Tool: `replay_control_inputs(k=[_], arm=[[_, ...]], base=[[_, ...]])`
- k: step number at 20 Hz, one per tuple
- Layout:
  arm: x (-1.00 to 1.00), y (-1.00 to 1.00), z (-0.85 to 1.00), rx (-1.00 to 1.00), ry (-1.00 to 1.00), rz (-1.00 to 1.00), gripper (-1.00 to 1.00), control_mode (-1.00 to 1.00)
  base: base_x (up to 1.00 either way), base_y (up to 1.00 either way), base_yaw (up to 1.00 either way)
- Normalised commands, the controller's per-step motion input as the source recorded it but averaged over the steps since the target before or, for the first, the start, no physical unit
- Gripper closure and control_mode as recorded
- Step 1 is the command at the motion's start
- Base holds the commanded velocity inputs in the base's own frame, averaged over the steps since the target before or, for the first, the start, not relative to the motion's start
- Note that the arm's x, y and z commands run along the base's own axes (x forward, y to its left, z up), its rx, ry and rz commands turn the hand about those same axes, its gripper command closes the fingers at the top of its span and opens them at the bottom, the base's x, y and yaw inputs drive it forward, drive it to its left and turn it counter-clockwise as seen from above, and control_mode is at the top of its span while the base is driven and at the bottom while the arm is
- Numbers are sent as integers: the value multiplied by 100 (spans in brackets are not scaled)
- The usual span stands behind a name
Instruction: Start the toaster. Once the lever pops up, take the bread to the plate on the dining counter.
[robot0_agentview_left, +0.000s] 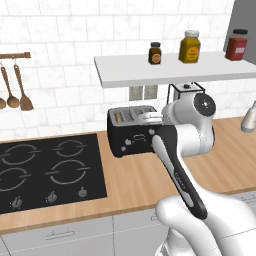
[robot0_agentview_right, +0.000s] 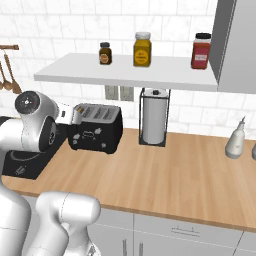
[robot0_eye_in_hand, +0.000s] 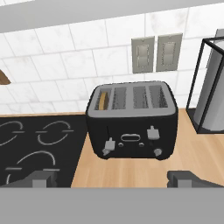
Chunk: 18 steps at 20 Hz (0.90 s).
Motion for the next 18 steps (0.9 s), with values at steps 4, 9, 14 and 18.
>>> replay_control_inputs(k=[4, 9, 14, 18], arm=[[0, 0, 0, 0, 0, 0, -100, -100], [0, 0, 0, 0, 0, 0, -100, -100], [0, 0, 0, 0, 0, 0, -100, -100], [0, 0, 0, 0, 0, 0, -100, -100]], base=[[0, 0, 0], [0, 0, 0], [0, 0, 0], [0, 0, 0]])
